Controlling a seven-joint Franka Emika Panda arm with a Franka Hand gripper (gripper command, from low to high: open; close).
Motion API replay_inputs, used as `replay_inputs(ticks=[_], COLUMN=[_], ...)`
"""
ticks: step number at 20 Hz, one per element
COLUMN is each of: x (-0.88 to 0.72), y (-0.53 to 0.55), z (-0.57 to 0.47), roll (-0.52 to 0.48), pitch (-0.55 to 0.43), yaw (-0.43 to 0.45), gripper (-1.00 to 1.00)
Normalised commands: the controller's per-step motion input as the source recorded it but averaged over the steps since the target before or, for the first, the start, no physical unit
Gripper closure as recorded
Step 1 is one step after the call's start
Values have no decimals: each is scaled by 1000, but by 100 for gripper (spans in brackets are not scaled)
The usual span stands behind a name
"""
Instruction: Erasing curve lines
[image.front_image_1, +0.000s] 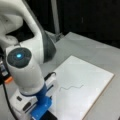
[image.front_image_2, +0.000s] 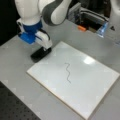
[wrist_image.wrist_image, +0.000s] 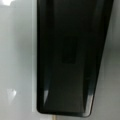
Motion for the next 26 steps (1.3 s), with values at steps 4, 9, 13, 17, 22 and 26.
replay_inputs(ticks=[4,9,13,17,22,26], x=[195,105,75,36,-28,-31], y=[-183,-137,-46,30,90,90], z=[-5,-10,-14,-23,-32,-40], roll=[22,-65,-80,-68,-60,-63], pitch=[-36,15,74,145,145,107], yaw=[-81,-93,-46,-8,8,11], gripper=[-100,-100,-100,-100,-100,-100])
